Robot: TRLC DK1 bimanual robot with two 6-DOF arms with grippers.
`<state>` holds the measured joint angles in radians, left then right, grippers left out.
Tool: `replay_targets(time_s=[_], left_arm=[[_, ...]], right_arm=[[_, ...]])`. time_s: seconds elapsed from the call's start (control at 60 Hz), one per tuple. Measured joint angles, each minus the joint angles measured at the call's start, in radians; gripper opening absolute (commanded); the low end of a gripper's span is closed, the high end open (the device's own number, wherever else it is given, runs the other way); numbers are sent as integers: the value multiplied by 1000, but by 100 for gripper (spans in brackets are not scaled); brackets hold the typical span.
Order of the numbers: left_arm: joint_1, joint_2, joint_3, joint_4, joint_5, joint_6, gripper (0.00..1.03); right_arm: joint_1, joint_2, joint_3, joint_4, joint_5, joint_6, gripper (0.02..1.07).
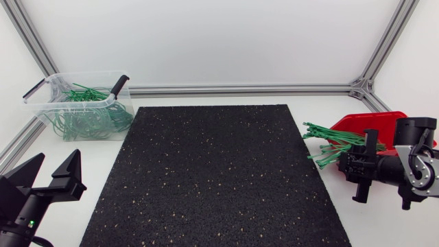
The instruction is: Take a green cable tie from the red box, thread the tail through the head to close it, then place it in the transparent bin on the left.
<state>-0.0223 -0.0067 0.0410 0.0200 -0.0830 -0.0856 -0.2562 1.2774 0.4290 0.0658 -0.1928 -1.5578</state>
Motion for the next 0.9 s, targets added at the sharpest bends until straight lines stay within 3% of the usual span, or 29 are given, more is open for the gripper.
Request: replay_targets(time_s=[0.433,0.517,0.9], left_arm=[[1,0,0,-1,3,0,99],[1,0,0,-1,3,0,99],[2,0,0,-1,3,0,99]], right_arm=[[4,0,-26,87,42,-44,23],[12,0,-37,102,45,-53,8],[45,-69,-104,143,64,-90,8]])
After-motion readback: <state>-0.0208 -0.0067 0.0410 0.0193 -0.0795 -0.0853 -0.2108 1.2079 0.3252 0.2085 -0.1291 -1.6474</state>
